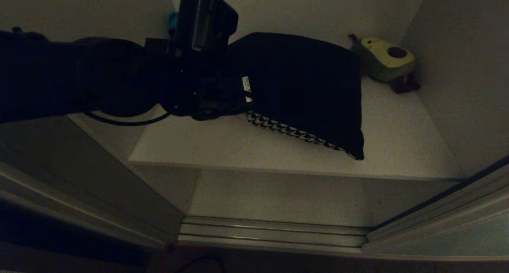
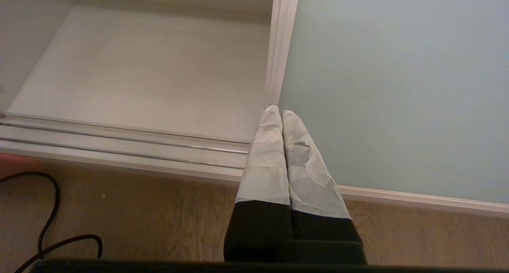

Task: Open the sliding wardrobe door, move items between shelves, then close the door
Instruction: Place the pillow on the higher shelf

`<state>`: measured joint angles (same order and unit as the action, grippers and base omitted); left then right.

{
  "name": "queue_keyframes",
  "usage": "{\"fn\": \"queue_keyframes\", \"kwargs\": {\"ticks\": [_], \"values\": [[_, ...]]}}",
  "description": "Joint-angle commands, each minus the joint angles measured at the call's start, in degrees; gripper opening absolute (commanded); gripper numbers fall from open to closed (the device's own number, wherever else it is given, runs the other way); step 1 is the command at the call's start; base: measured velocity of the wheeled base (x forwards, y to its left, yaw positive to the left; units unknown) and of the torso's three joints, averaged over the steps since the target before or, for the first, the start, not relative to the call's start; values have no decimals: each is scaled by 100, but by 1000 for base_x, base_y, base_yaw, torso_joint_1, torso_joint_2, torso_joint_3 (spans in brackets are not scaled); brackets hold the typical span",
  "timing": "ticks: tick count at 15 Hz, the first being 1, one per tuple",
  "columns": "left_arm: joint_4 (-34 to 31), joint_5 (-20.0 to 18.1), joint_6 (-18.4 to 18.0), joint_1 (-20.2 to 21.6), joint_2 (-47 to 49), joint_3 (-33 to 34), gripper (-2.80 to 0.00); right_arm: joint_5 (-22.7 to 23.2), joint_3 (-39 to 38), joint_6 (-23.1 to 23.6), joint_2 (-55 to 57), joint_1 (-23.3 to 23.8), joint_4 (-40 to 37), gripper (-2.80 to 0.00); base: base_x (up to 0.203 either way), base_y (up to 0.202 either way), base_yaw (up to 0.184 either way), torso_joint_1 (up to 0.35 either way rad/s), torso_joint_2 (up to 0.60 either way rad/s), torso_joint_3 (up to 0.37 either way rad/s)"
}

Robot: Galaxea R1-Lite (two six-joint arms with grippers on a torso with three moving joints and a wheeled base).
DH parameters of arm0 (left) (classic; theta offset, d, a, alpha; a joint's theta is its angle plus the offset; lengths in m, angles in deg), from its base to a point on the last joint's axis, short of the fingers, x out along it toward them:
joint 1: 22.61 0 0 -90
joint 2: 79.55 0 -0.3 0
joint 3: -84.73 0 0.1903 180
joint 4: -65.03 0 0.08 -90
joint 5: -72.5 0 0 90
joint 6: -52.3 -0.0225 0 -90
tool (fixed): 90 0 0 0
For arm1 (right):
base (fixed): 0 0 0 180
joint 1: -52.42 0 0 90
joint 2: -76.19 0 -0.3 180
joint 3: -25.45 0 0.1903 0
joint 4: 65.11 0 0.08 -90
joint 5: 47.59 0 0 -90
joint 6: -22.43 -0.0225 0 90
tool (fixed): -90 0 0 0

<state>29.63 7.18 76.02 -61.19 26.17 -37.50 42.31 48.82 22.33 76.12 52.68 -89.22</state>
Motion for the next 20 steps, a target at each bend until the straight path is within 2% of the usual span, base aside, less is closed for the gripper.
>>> {"fn": "queue_keyframes", "kwargs": {"ticks": [1,4,8,9,12,17,18,20], "values": [[-10,1,9,-194,-114,7,-280,1,-26,1,-1,0,-5,-280,0,0,0,0,0,0],[-27,-86,-60,-432,-123,-88,-280,1,-26,1,-1,0,-5,-280,0,0,0,0,0,0],[-36,-113,-61,-448,-26,-221,-280,1,-26,1,-1,0,-5,-280,0,0,0,0,0,0],[-28,-116,-39,-428,-17,-232,0,1,-26,1,-1,0,-5,-280,0,0,0,0,0,0],[-27,-130,-37,-270,-165,-257,0,1,-26,1,-1,0,0,-280,0,0,0,0,0,0],[-131,-230,-109,-253,-788,-52,0,1,-26,1,-1,0,-5,-280,0,0,0,0,0,0],[-248,-395,-176,-259,-1068,134,0,1,-26,1,-1,0,-5,-280,0,0,0,0,0,0],[-461,-966,-261,-275,-1614,618,0,1,-26,1,-1,0,-5,-280,0,0,0,0,0,0]]}}
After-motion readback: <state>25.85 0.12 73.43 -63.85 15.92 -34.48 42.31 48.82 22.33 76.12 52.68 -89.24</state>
